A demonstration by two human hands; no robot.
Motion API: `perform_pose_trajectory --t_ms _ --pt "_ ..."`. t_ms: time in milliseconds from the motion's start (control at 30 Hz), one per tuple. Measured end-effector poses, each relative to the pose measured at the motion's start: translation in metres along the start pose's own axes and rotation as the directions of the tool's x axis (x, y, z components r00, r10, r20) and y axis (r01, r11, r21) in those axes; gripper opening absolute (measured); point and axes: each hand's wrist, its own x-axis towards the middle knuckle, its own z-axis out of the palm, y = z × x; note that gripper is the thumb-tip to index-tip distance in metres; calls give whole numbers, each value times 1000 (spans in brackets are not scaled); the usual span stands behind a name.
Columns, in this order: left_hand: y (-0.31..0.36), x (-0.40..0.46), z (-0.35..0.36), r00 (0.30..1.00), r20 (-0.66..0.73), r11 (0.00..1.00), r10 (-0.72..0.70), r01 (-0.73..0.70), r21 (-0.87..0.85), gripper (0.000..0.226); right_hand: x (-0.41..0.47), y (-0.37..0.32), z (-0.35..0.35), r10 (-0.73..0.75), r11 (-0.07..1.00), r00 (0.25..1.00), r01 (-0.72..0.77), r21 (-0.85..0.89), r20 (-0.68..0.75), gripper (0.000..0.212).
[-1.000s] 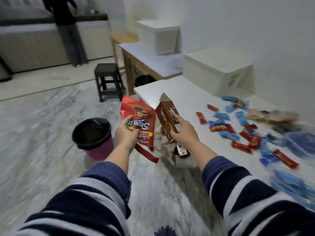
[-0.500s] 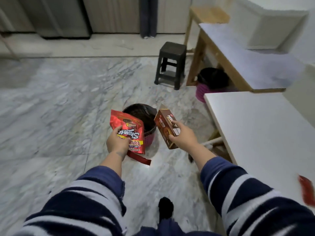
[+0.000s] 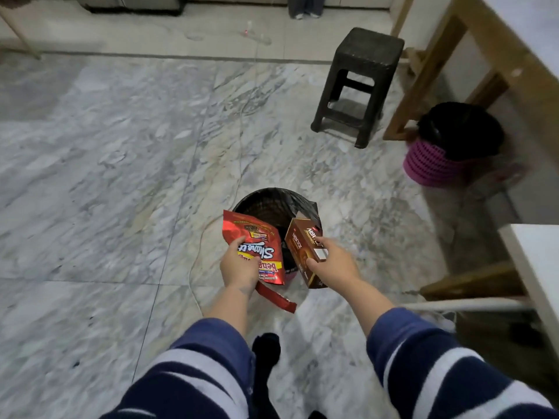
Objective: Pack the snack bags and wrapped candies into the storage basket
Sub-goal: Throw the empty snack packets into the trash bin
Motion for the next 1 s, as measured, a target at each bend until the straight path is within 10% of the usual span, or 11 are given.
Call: perform_pose_trajectory --t_ms 567,800,1000 --pt "-8 141 55 923 356 869 -147 -51 492 60 136 -5 48 154 985 972 -136 -109 180 50" --pt "141 94 39 706 688 633 -170 -457 625 60 71 -65 -83 230 959 937 -173 -223 262 49" --pt "275 9 55 486 869 380 -94 -789 482 77 -10 -84 -207 265 942 964 -253 -221 30 50"
